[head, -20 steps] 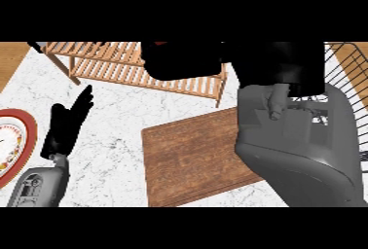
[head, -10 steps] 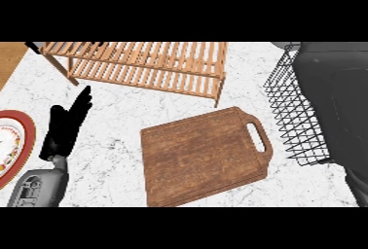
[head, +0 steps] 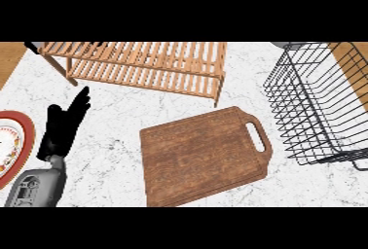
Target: Pick the bell pepper from the cutting board and place it in the basket
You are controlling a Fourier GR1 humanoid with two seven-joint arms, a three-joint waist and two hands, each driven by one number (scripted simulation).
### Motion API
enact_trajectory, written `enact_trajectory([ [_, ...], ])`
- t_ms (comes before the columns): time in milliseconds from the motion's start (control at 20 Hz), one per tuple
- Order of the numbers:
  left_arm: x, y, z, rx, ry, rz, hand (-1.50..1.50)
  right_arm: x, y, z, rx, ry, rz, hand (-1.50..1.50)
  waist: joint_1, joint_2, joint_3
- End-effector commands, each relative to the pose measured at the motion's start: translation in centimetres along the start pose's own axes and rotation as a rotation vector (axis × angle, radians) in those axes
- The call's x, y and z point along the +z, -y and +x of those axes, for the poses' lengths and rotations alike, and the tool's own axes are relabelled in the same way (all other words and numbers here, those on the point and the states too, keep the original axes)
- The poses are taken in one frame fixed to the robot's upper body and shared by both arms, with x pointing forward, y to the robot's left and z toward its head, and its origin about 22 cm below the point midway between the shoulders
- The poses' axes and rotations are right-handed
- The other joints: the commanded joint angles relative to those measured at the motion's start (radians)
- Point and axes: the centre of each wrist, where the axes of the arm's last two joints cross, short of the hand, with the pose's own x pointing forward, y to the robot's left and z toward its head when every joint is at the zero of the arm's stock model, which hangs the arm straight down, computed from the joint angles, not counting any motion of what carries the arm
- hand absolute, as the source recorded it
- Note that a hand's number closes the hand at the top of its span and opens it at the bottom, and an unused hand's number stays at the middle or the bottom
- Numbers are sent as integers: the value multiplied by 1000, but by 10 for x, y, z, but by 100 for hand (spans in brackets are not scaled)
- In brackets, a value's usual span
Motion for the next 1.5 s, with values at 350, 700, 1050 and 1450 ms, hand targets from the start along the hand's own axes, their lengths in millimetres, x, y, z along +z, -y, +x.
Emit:
enact_trajectory([
  [350,-1,2,6,-7,22,-7,0,-20,-24,-90,1,6,107,150,15,4,0],
  [700,-4,18,-10,-12,23,-6,0,-35,-57,-129,45,-4,135,150,17,6,0],
  [1050,-2,10,7,10,6,-29,0,-34,-116,-135,-194,-134,224,-150,23,6,0],
  [1450,-5,0,1,10,11,-5,0,-23,-112,-153,-373,-69,67,-150,14,4,0],
])
